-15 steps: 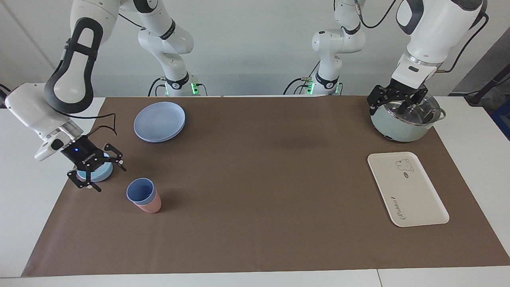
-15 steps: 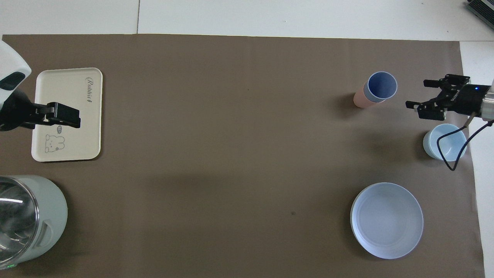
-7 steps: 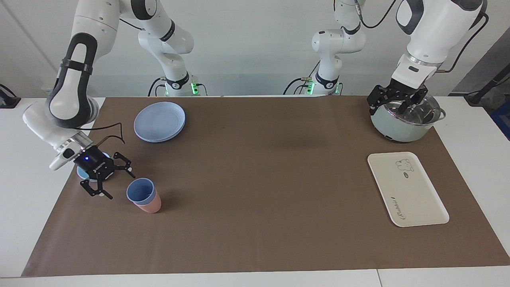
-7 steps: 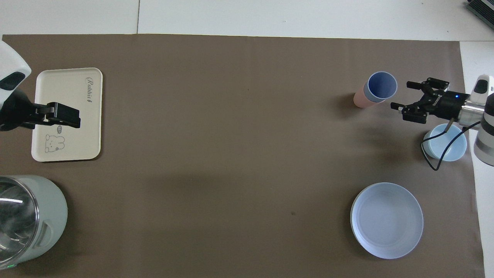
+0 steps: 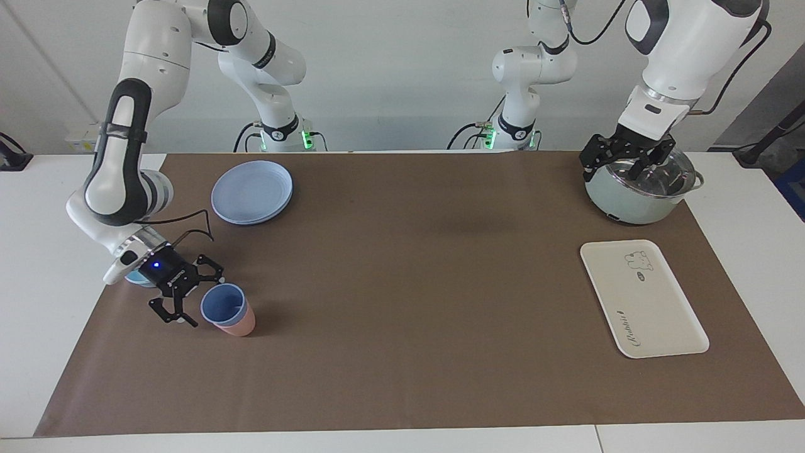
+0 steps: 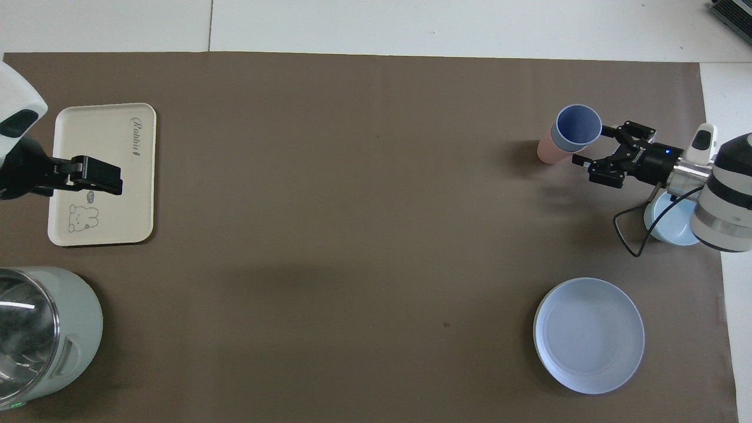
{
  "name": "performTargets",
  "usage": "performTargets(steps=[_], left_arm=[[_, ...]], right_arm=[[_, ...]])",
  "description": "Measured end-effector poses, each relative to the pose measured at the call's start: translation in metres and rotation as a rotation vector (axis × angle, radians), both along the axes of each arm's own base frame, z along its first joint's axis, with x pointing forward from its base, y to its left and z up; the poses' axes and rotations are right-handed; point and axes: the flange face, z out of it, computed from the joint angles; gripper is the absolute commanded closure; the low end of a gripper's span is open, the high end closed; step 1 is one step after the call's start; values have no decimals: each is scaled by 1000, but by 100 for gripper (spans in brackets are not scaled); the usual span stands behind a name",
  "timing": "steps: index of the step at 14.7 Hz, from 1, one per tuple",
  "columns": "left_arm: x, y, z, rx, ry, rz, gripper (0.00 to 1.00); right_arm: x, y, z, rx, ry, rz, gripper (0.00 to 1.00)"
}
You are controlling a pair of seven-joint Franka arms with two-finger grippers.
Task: Place cup on tray
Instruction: 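Move the right gripper toward the nested blue and pink cups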
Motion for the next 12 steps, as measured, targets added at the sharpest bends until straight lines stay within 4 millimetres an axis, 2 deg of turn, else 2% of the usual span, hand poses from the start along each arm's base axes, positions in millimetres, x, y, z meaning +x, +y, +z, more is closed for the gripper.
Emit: performTargets(steps=[4, 12], left_arm=[[0, 0, 0, 0, 0, 0, 0], [0, 0, 0, 0, 0, 0, 0]], right_arm=[[-4, 5, -15, 32, 9, 16, 0], [-4, 28, -18, 28, -32, 101, 0]])
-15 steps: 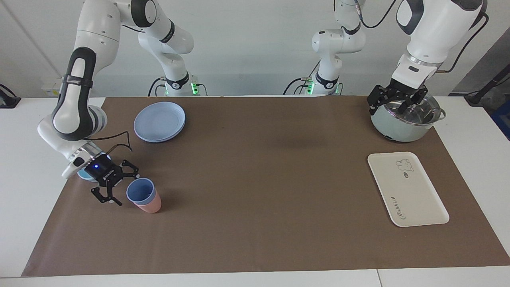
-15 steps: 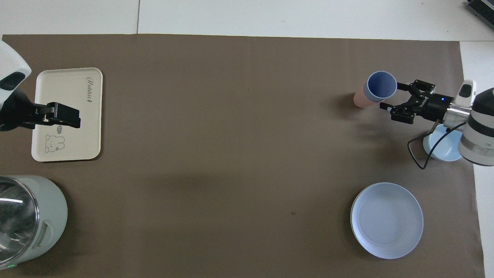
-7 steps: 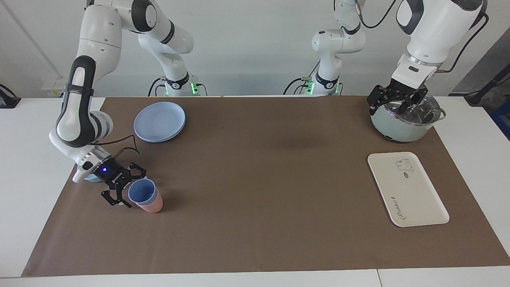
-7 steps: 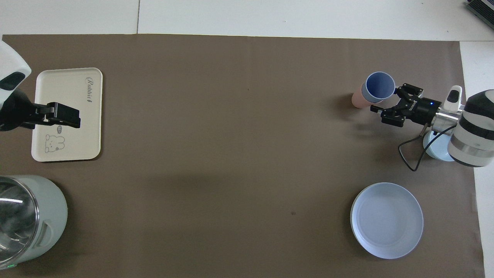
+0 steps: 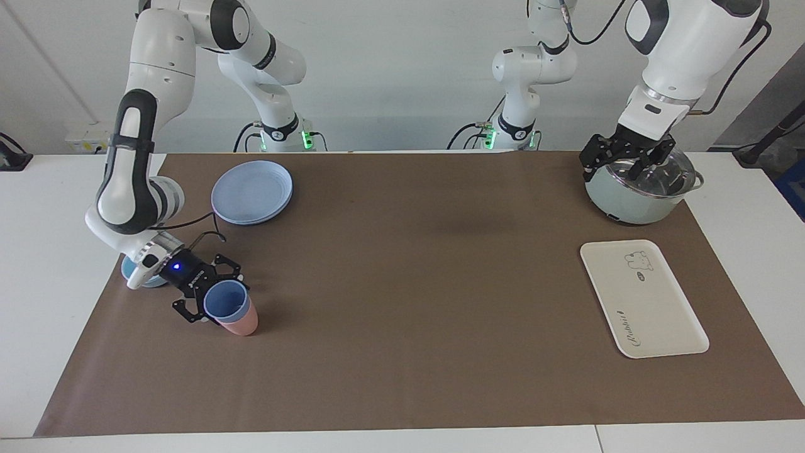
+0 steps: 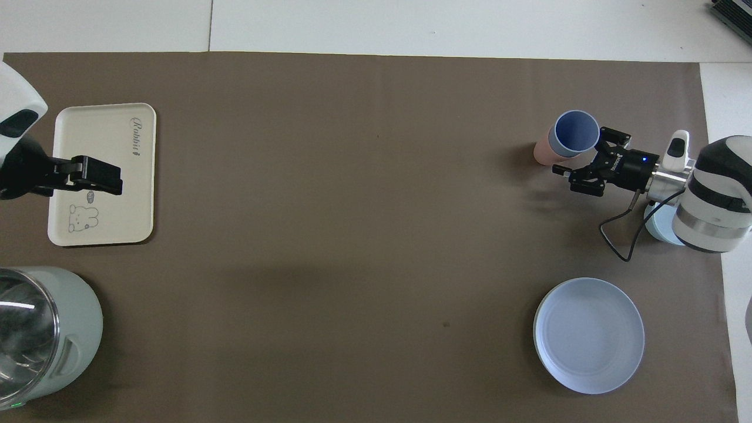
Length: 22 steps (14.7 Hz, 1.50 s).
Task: Place cup on tray
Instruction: 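Move the right gripper toward the nested blue and pink cups, then close the right gripper on the rim of the nested cups, then lift the cups with the right gripper while the left gripper reaches over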
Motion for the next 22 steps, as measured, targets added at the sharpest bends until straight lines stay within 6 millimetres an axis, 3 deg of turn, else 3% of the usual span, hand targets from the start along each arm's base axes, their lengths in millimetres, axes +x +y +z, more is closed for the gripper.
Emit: performTargets(steps=[8, 9, 11, 17, 19, 22], left_arm=[[0, 0, 0, 0, 0, 0, 0], [0, 0, 0, 0, 0, 0, 0], [0, 0, 0, 0, 0, 0, 0], [0, 0, 0, 0, 0, -1, 0], [0, -4, 0, 0, 0, -7, 0], [-1, -9, 1, -1, -5, -16, 0]], right_arm=[[4, 18, -2, -4, -94, -24, 0], [5, 21, -2, -7, -95, -23, 10], [6, 25, -2, -17, -98, -21, 100], [11, 31, 6, -12, -89, -37, 100], [21, 50, 38, -51, -82, -59, 100], [24, 99, 112, -148, 20, -20, 100]])
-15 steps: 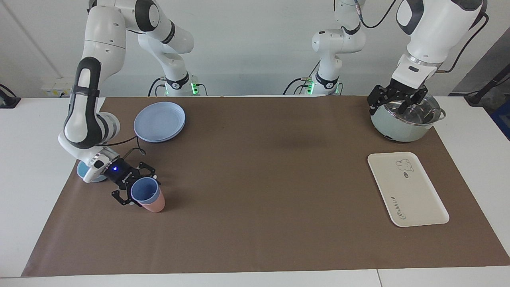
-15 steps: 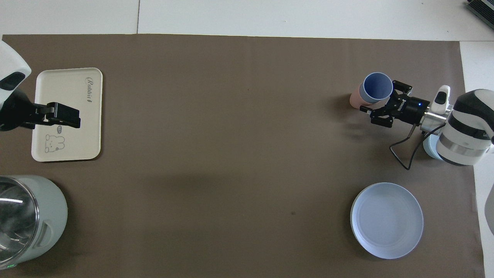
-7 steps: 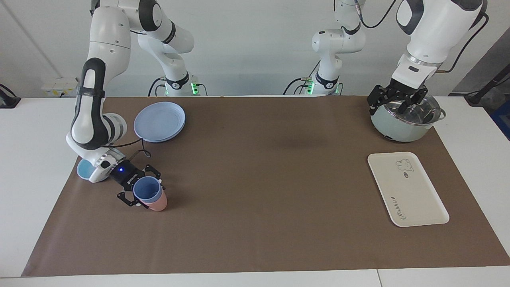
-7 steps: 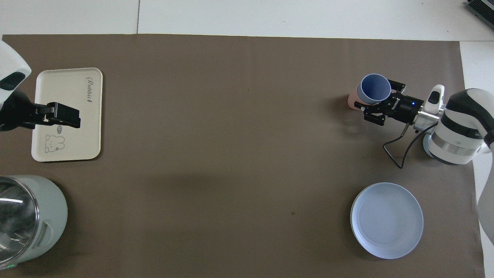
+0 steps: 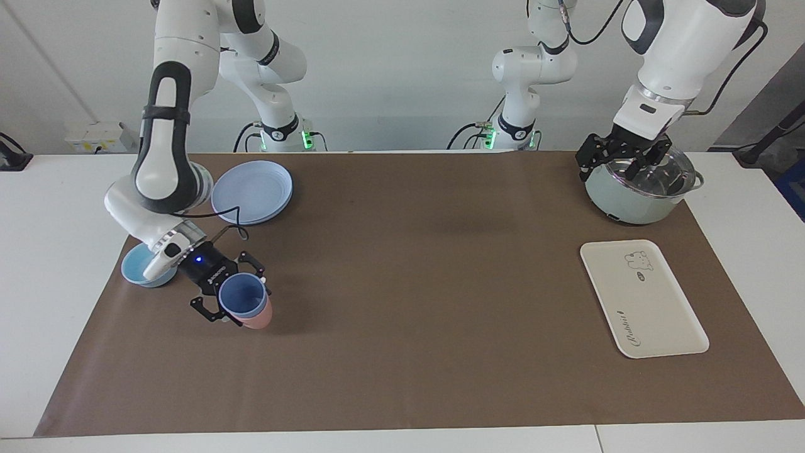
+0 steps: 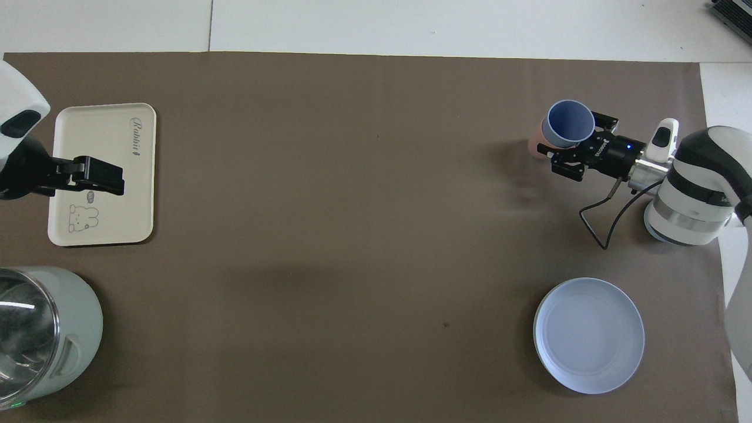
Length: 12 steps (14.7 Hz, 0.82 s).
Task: Place cup on tray
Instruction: 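Lift the cups with the right gripper while the left gripper reaches over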
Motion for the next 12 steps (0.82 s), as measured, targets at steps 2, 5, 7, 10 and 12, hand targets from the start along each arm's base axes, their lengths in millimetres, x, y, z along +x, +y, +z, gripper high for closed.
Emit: performTargets(steps=[2, 5, 7, 10, 12], left_arm=[[0, -3, 0, -7, -4, -5, 0], [2, -13, -2, -129, -11, 7, 0], [5, -18, 1, -242, -27, 27, 0], [10, -29, 4, -408, -49, 92, 0], [20, -41, 4, -520, -75, 188, 0]], right_arm=[[-4, 22, 50, -81, 65, -7, 100], [-17, 54, 105, -196, 109, -18, 100], [-28, 90, 126, -267, 137, -5, 100], [-42, 140, 144, -342, 180, 29, 100], [-49, 169, 152, -399, 194, 37, 100]])
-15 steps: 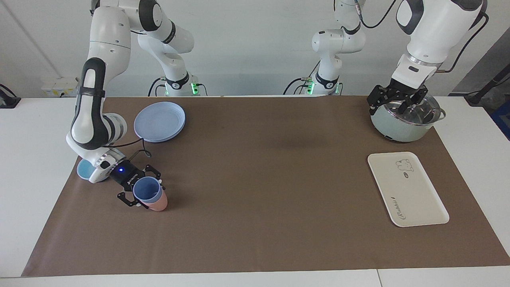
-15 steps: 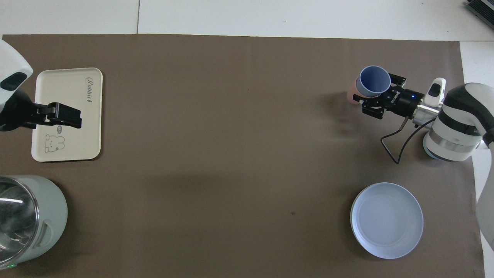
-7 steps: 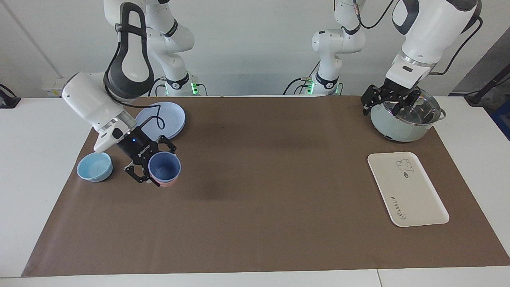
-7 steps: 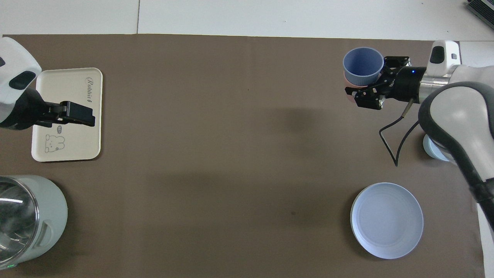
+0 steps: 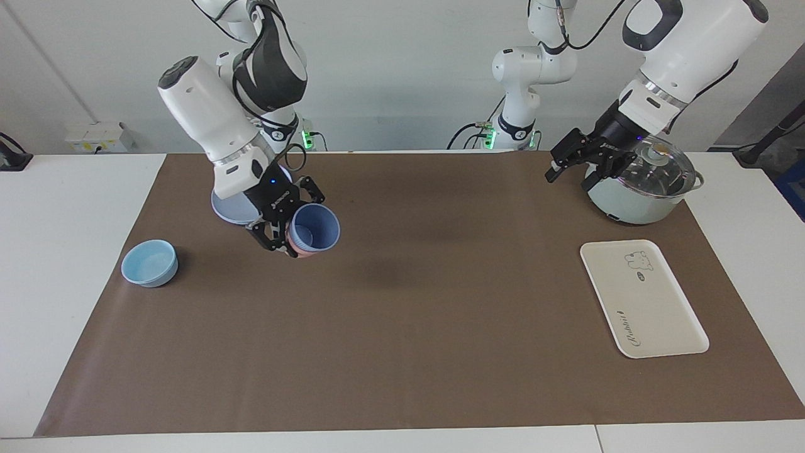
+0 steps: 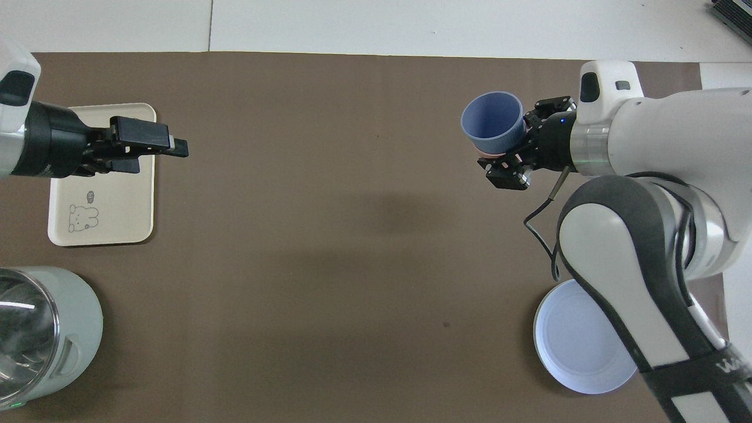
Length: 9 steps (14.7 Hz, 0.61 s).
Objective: Place cup on tray
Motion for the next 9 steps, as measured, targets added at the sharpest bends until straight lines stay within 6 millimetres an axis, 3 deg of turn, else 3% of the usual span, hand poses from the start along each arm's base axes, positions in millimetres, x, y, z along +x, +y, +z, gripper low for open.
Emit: performTargets(steps=[2, 4, 9], left_arm=[[10, -31, -10, -92, 4, 64, 0], [18, -75, -26, -164, 19, 115, 0], [15, -180, -62, -251, 21, 168, 3]], right_arm=[[-10, 33, 1, -56, 7, 14, 100], [-21, 59, 0, -93, 20, 50, 100], [-33, 85, 21, -222, 10, 146, 100]])
